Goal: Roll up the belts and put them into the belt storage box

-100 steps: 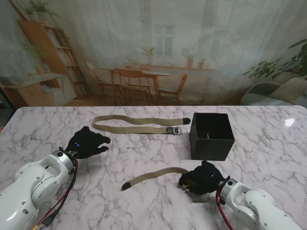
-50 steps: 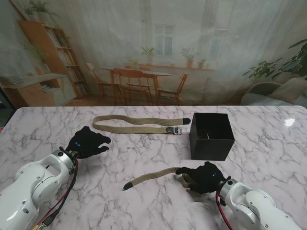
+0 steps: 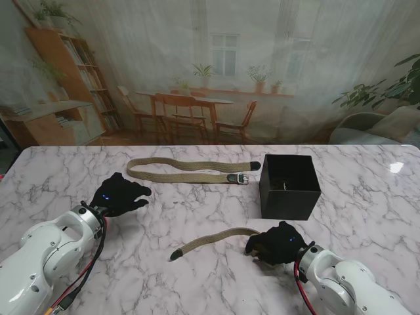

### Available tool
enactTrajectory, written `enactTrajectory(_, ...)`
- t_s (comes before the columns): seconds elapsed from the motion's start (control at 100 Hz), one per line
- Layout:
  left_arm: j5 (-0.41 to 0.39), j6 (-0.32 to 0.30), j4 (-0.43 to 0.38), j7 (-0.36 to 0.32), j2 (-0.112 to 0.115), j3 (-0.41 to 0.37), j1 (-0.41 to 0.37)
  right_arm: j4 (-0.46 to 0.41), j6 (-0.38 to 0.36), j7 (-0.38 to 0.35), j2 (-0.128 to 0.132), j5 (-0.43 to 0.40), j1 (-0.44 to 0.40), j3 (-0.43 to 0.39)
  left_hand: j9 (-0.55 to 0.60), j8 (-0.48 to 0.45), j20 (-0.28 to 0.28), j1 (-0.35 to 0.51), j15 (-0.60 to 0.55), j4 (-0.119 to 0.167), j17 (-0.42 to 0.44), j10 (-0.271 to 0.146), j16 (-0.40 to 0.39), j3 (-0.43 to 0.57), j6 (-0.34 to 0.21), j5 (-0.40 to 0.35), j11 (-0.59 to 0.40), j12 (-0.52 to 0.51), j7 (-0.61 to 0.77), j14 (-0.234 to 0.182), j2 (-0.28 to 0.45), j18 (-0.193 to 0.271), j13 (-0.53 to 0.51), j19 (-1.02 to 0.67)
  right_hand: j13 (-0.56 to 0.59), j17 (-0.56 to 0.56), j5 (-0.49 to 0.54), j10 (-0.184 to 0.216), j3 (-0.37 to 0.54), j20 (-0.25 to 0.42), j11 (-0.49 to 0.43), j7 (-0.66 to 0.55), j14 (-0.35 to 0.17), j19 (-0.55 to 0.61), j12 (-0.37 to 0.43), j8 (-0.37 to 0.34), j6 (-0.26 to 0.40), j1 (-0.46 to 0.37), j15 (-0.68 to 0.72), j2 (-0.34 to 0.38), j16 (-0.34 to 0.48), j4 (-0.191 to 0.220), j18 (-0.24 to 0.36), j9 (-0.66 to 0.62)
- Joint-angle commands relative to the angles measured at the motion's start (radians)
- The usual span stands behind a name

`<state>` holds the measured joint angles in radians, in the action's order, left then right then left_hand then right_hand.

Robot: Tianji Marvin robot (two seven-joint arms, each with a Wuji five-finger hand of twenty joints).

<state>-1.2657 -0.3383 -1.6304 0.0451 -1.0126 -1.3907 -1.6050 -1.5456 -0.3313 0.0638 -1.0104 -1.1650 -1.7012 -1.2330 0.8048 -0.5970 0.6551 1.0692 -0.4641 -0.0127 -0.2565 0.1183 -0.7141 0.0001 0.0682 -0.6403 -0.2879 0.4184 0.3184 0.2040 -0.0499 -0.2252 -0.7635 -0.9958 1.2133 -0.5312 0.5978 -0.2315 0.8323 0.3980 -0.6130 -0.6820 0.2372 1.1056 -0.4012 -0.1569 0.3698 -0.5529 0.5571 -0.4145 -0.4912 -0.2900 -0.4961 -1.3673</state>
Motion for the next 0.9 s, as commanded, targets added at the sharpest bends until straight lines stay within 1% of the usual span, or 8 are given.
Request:
enactTrajectory(0.0,0.000,0.002,0.001,-0.011,-0.001,0.001,-0.001,-0.004,-0.002,-0.025,-0.002,-0.001,-0.017,-0.004,0.022,0.010,-0.011,0.039,-0.002,-0.010,0.006,0.017,0.003,-0.015,0.020,0.017,-0.014,0.006,-0.007,0.017,0.056,-0.022,-0.005,0.007,-0.041,0.026,0.071,0.181,0.208,0.010,0.052,-0.215,-0.174,0.001,0.022,0.033,-0.259,-0.035,-0.094,0.007,0.040,0.020,0.010,-0.009)
enactTrajectory(0.05,0.001,0.002,0.001,-0.012,-0.001,0.001,-0.001,-0.010,-0.014,-0.028,0.001,-0.017,-0.020,-0.011,0.022,0.010,-0.011,0.039,-0.002,-0.010,0.007,0.017,0.003,-0.015,0.020,0.017,-0.014,0.006,-0.007,0.018,0.055,-0.024,-0.005,0.007,-0.082,0.041,0.102,0.201,0.136,0.001,0.092,-0.099,-0.198,-0.002,0.025,-0.128,-0.342,0.189,-0.133,0.055,0.045,0.150,0.035,0.031)
enactTrajectory(0.1,0.000,0.001,0.001,-0.013,-0.001,0.002,0.000,-0.022,-0.025,-0.047,0.003,-0.023,-0.025,-0.021,0.022,0.010,-0.011,0.038,-0.002,-0.010,0.006,0.018,0.003,-0.015,0.022,0.018,-0.014,0.006,-0.007,0.018,0.055,-0.023,-0.004,0.007,-0.112,0.060,0.081,0.212,0.075,-0.005,0.099,-0.059,-0.207,-0.009,0.025,-0.195,-0.358,0.302,-0.150,0.034,0.050,0.172,0.062,0.053)
enactTrajectory(0.39,0.000,0.001,0.002,-0.014,-0.001,0.001,-0.001,-0.132,-0.064,-0.267,0.010,0.026,-0.066,-0.088,0.022,0.010,-0.010,0.038,-0.002,-0.010,0.007,0.017,0.003,-0.015,0.021,0.017,-0.014,0.006,-0.007,0.018,0.056,-0.025,-0.004,0.006,-0.300,0.129,-0.096,0.199,-0.029,-0.027,0.267,0.068,-0.218,-0.035,0.132,-0.238,-0.520,0.333,-0.282,0.052,0.145,0.207,0.138,0.281)
enactTrajectory(0.5,0.001,0.002,0.002,-0.014,-0.001,0.002,0.000,-0.171,-0.074,-0.347,0.015,0.030,-0.073,-0.108,0.023,0.010,-0.010,0.037,-0.002,-0.010,0.007,0.017,0.003,-0.015,0.022,0.017,-0.014,0.006,-0.007,0.018,0.055,-0.024,-0.004,0.007,-0.367,0.139,-0.138,0.170,0.351,-0.034,0.267,0.085,-0.196,-0.043,0.161,-0.296,-0.521,0.256,-0.308,-0.111,0.175,0.265,0.153,0.374)
enactTrajectory(0.61,0.001,0.002,0.002,-0.015,-0.001,0.002,0.000,-0.189,-0.068,-0.393,0.017,0.050,-0.073,-0.114,0.023,0.010,-0.010,0.040,-0.002,-0.010,0.007,0.018,0.003,-0.013,0.021,0.017,-0.014,0.006,-0.007,0.018,0.056,-0.023,-0.005,0.007,-0.392,0.136,-0.162,0.147,0.710,-0.040,0.248,0.106,-0.175,-0.046,0.166,-0.326,-0.535,0.202,-0.308,-0.229,0.182,0.374,0.166,0.421)
enactTrajectory(0.71,0.001,0.003,0.002,-0.014,-0.001,0.001,-0.001,-0.193,-0.062,-0.399,0.018,0.043,-0.072,-0.114,0.022,0.010,-0.010,0.039,-0.002,-0.010,0.006,0.018,0.003,-0.015,0.021,0.018,-0.014,0.006,-0.007,0.018,0.056,-0.024,-0.005,0.007,-0.392,0.122,-0.165,0.141,0.737,-0.048,0.237,0.116,-0.166,-0.042,0.169,-0.336,-0.546,0.115,-0.302,-0.282,0.187,0.569,0.178,0.430)
enactTrajectory(0.89,0.000,0.004,0.002,-0.014,-0.001,0.001,-0.001,-0.209,-0.050,-0.422,0.019,0.028,-0.077,-0.117,0.022,0.010,-0.011,0.041,-0.002,-0.010,0.007,0.018,0.003,-0.014,0.023,0.018,-0.014,0.006,-0.007,0.017,0.055,-0.023,-0.004,0.008,-0.406,0.121,-0.185,0.107,0.738,-0.066,0.286,0.153,-0.146,-0.053,0.191,-0.315,-0.569,0.028,-0.309,-0.301,0.201,0.600,0.181,0.476)
